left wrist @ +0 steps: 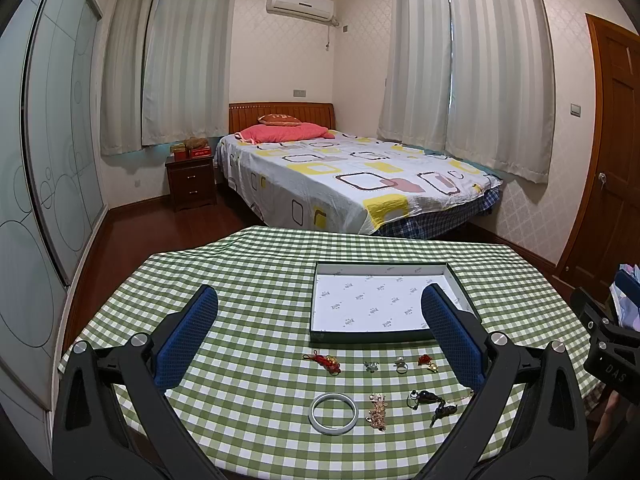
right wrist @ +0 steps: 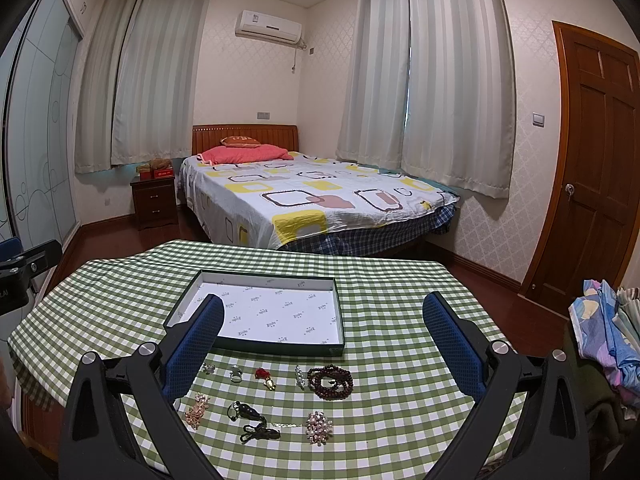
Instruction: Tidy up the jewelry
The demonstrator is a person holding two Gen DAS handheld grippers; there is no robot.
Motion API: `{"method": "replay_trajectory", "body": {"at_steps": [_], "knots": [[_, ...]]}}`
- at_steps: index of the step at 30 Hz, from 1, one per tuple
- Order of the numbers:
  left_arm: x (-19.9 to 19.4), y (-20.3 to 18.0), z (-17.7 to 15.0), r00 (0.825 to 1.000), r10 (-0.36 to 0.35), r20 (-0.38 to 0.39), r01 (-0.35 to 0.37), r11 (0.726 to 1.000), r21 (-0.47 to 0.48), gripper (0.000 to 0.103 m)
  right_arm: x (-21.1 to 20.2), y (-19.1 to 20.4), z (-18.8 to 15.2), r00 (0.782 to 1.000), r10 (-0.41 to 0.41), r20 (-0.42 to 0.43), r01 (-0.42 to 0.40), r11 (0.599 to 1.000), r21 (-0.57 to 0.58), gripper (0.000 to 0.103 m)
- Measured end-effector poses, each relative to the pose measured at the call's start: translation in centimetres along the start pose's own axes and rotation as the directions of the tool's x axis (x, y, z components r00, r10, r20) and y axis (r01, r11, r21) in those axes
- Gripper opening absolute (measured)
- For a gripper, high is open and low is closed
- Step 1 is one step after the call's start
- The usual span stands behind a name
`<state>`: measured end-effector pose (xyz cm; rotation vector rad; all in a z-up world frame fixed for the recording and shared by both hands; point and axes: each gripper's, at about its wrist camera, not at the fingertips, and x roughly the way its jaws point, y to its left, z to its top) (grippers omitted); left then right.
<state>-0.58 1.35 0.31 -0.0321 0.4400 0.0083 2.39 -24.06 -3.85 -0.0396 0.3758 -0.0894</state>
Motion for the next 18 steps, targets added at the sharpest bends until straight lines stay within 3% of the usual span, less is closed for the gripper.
{"method": "replay_trajectory", "body": {"at_steps": [18], "knots": [[0.17, 0.16, -0.12, 1.000, 0.001, -0.006, -0.001, 1.000, 0.006, 0.099, -0.01, -0.14, 0.12, 1.000, -0.001, -0.002, 0.001, 1.000, 0.000, 0.097]]}}
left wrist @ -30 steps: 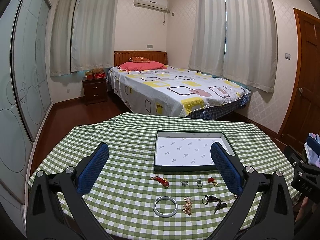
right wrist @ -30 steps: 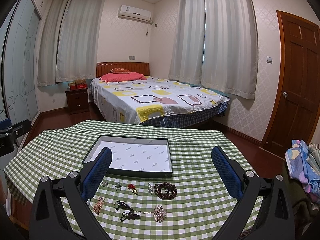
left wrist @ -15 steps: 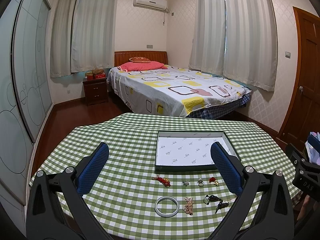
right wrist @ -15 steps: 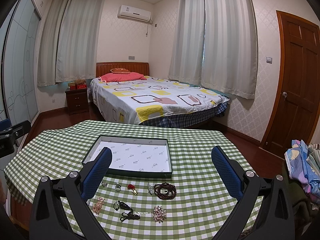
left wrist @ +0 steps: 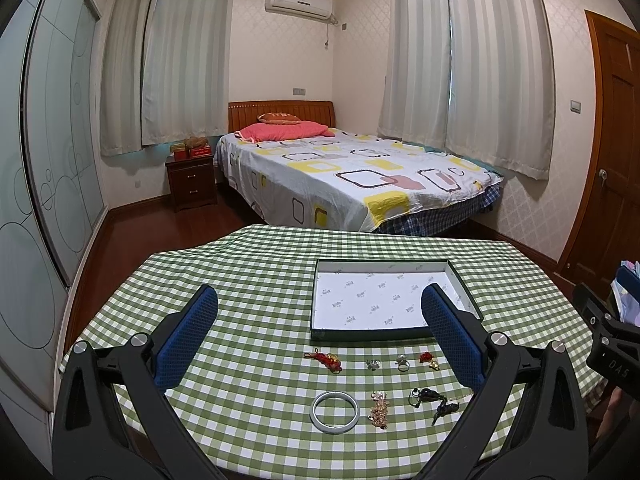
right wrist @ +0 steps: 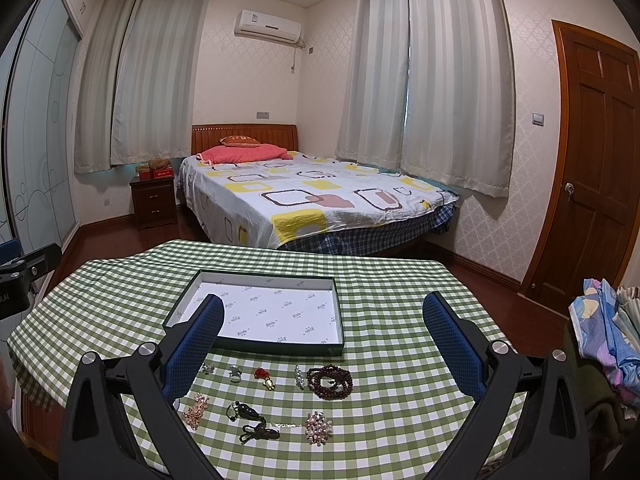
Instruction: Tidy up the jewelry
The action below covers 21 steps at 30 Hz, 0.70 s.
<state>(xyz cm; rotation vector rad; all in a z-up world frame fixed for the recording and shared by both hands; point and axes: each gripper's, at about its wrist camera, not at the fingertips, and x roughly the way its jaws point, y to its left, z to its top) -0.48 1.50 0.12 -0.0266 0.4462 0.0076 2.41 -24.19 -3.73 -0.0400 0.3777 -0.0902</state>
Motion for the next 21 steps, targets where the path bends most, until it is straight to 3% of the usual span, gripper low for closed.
{"method": "replay_trajectory", "body": {"at_steps": [15, 21], "knots": [[0.1, 0.0, -0.3, 1.000, -0.002, -0.010, 0.002, 1.000, 0.011, 0.099, 0.1, -0.2, -0.1, 1.000, -0.004, 0.000, 0.004, 1.000, 0.004, 0.097], [3.0, 0.1, -2.4, 0.998, -0.012, -0.068, 0.013, 1.000, 0.009, 0.099, 2.5, -0.8, -2.7, 0.999, -0.017, -0.033, 0.018, 1.000, 0.011, 0.097]]}}
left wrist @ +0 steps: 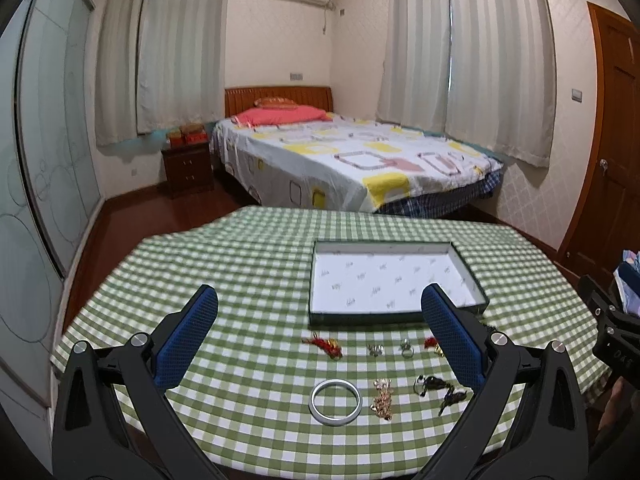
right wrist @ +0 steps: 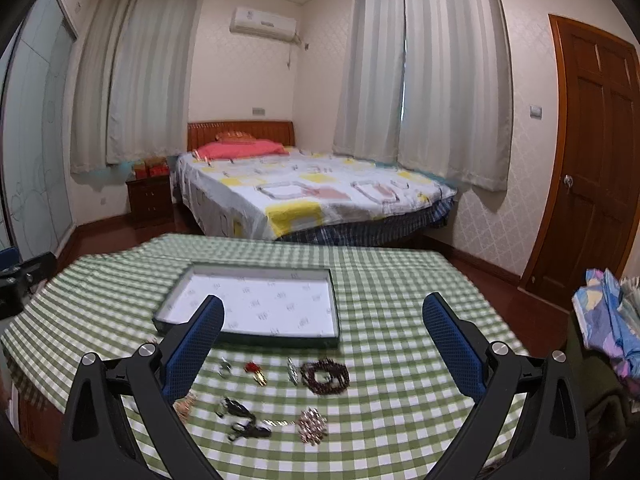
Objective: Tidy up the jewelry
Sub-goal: 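Lower the left tool and grasp the white jade bangle while the right grasps the pearl brooch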
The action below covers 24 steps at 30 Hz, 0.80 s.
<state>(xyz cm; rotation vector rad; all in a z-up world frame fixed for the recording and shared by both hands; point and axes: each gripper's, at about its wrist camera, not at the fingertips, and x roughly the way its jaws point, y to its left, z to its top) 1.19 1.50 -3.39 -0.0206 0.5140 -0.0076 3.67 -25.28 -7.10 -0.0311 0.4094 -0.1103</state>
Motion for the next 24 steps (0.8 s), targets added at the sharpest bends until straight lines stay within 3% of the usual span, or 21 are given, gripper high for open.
{"method": "replay_trajectory", "body": {"at_steps": [3, 7, 14, 15, 16, 18, 24], "knots": [[3.4, 0.3, -2.3, 0.996, -0.028, -0.079, 0.027, 0.999, -0.019, 0.099, 3.6, -0.7, -3.3, 0.997, -0.003, -0.081, 0.004, 1.000, 0.012, 0.097], [8.5, 0.7, -6.3, 0.979, -0.010, -0.206, 0.006, 1.000, -0.021, 0.099, 8.2, -1.4, -8.5, 0.974, 0.035, -0.225, -0.023, 0.998, 0.057, 0.096], [13.1, 0.9, -10.9, 0.948, 0.017, -0.317, -0.024, 1.000, -0.016, 0.099, 11.3, -1.1, -12.2, 0.951, 0.067, -0.302, -0.053, 0.997, 0.056, 0.095], [13.5, 0.9, -11.1, 0.945, 0.021, -0.327, -0.026, 1.000, -0.011, 0.099, 11.7, -1.0, -12.4, 0.947, 0.071, -0.313, -0.057, 0.997, 0.055, 0.090], [13.8, 0.8, -11.3, 0.942, 0.024, -0.334, -0.027, 1.000, -0.005, 0.099, 12.2, -0.9, -12.5, 0.943, 0.074, -0.324, -0.060, 0.997, 0.055, 0.076], [14.2, 0.5, -11.6, 0.941, 0.034, -0.338, -0.032, 0.999, 0.011, 0.099, 13.0, -0.7, -13.1, 0.936, 0.063, -0.346, -0.049, 0.998, 0.050, 0.062], [15.1, 0.3, -12.1, 0.935, 0.045, -0.353, -0.039, 0.999, 0.025, 0.099, 14.1, -0.9, -14.4, 0.911, 0.114, -0.395, -0.088, 0.993, 0.085, 0.062]]}}
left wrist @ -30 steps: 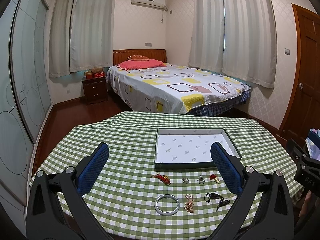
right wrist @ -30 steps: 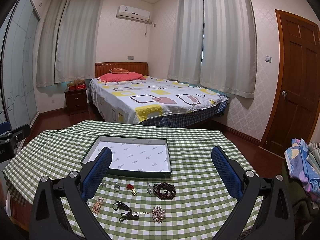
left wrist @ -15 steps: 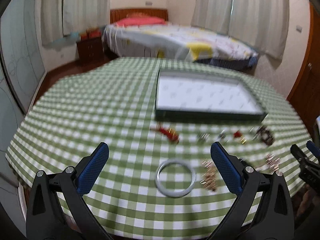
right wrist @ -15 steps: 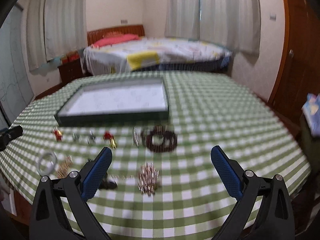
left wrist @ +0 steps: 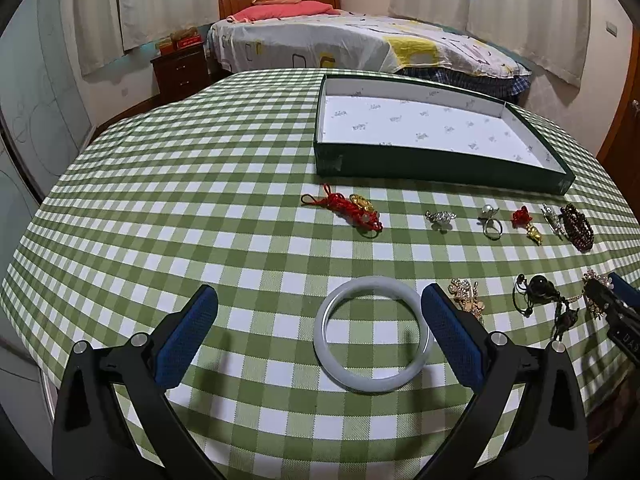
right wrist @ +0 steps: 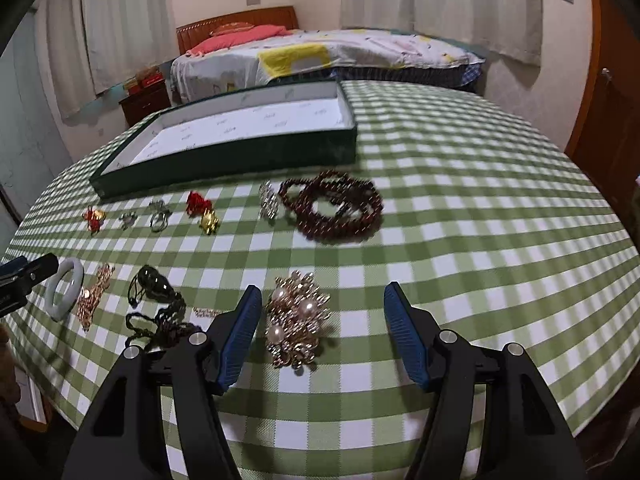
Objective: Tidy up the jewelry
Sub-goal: 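Lower the left tool and grasp the white jade bangle while the right grasps the pearl brooch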
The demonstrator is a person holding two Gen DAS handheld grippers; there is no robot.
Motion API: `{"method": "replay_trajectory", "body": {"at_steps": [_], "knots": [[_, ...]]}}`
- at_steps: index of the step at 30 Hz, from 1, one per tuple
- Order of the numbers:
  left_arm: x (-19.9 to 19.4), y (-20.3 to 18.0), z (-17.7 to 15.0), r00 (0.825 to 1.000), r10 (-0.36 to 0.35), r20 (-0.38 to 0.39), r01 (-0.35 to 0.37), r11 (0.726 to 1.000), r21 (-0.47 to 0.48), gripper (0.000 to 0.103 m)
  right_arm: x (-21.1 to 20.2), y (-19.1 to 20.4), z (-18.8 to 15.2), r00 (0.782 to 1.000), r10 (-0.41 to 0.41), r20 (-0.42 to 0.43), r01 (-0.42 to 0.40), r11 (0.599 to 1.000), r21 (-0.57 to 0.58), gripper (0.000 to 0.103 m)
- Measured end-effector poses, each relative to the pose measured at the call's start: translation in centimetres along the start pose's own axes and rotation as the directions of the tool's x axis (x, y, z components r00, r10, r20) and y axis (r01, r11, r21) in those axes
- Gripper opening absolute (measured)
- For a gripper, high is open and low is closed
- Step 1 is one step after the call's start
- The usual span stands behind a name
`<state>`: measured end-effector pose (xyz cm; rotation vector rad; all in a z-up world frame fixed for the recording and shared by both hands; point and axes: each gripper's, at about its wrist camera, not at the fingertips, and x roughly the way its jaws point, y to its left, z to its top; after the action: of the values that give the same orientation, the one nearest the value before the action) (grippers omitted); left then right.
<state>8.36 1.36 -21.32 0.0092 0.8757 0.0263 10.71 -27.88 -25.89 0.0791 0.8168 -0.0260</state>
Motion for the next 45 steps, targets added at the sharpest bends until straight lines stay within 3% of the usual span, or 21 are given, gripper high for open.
{"method": "replay_trajectory", "body": {"at_steps": [2, 12, 33, 40, 42, 44, 45], "knots": [[0.1, -0.1, -0.1, 1.000, 0.000, -0.008, 0.000, 1.000, -0.001, 0.099, 0.0, 0.4, -0.1, 1.000, -0.008, 0.003, 0.008, 1.000, -0.028, 0.062], [0.1, -0.6, -0.5, 1.000, -0.006, -0.013, 0.006, 1.000, 0.019, 0.099, -0.7, 0.6, -0.6, 0.999, 0.048, 0.008, -0.048, 0.998, -0.044, 0.025], [2.0, -1.5, -1.1, 0.996, -0.038, -0.077, 0.042, 0.997, 0.059, 0.098, -0.8, 0.0, -0.4, 0.998, 0.059, 0.007, -0.059, 0.998, -0.011, 0.025], [2.0, -1.2, -1.4, 0.997, -0.056, -0.053, 0.058, 0.997, 0.047, 0.097, -0.8, -0.1, -0.4, 0.998, 0.065, 0.010, -0.065, 0.998, -0.004, 0.025], [1.7, -1.2, -1.6, 0.997, -0.060, -0.041, 0.062, 0.997, 0.050, 0.090, -0.8, -0.2, -0.5, 0.998, 0.067, 0.009, -0.067, 0.998, -0.001, 0.025], [1.3, -1.3, -1.6, 0.997, -0.068, -0.024, 0.070, 0.996, 0.060, 0.069, -0.8, -0.2, -0.5, 0.998, 0.068, 0.009, -0.068, 0.998, 0.001, 0.025], [1.2, -1.4, -1.6, 0.997, -0.071, -0.023, 0.072, 0.996, 0.061, 0.070, -0.9, -0.1, -0.5, 0.998, 0.069, 0.009, -0.069, 0.998, 0.002, 0.025]]}}
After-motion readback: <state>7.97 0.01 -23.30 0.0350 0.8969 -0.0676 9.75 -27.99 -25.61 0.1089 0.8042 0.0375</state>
